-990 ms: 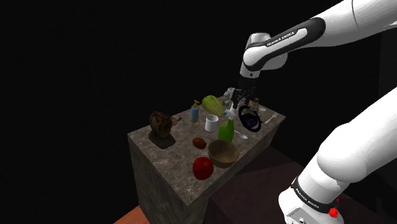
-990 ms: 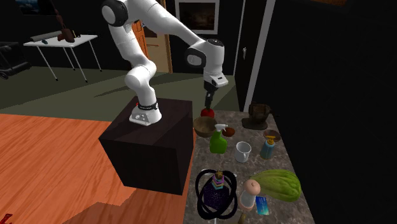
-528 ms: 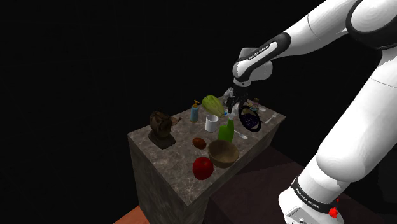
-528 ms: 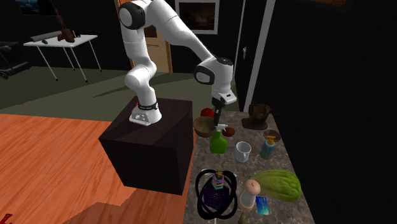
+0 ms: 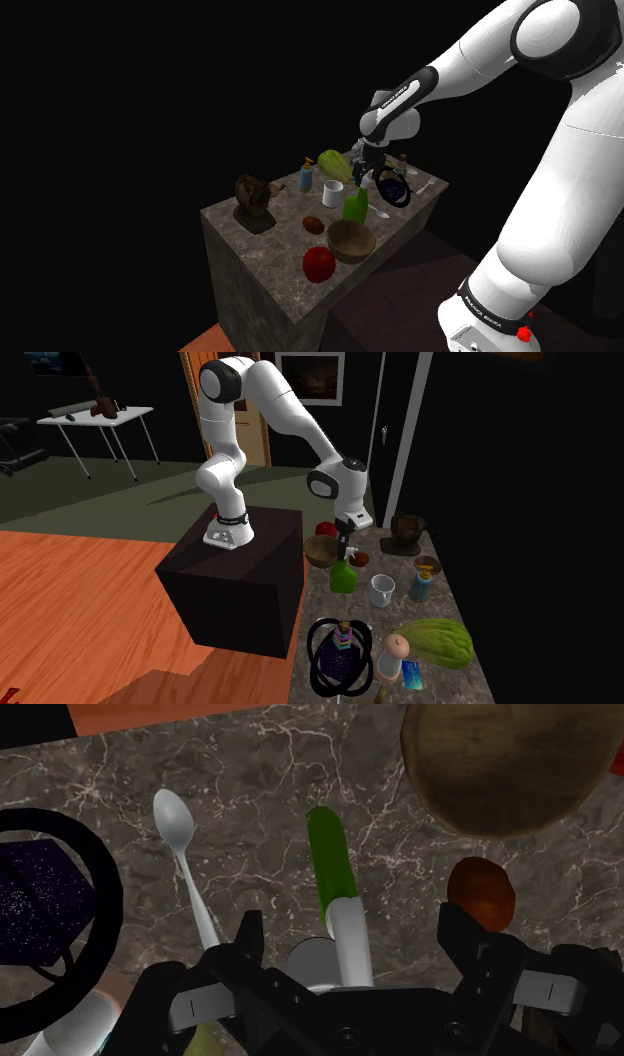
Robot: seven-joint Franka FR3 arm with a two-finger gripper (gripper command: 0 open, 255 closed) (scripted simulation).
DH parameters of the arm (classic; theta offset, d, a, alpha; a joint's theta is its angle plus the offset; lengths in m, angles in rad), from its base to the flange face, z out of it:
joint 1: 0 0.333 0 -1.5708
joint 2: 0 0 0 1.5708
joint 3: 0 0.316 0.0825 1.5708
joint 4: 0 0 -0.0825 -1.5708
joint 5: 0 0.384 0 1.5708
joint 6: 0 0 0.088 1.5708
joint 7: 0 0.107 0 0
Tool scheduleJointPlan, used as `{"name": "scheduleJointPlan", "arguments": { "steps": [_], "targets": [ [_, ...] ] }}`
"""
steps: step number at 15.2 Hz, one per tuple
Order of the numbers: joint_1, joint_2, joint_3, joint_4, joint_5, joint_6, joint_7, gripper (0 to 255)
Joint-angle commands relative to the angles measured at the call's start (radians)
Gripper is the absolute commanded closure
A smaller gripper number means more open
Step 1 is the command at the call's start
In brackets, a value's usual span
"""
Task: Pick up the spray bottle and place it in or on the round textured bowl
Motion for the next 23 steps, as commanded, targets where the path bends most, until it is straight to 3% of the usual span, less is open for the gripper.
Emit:
{"name": "scheduleJointPlan", "arguments": {
  "steps": [1,8,9,18,23],
  "targets": [
    [-0.001,0.018,0.001,0.000,0.007,0.018,-0.005,0],
    [-0.001,0.018,0.001,0.000,0.007,0.018,-0.005,0],
    [-0.001,0.018,0.001,0.000,0.007,0.018,-0.005,255],
    [-0.001,0.018,0.001,0.000,0.007,0.018,-0.005,255],
    [0.002,-0.037,-0.003,0.012,-0.014,-0.047,0.009,255]
  ]
}}
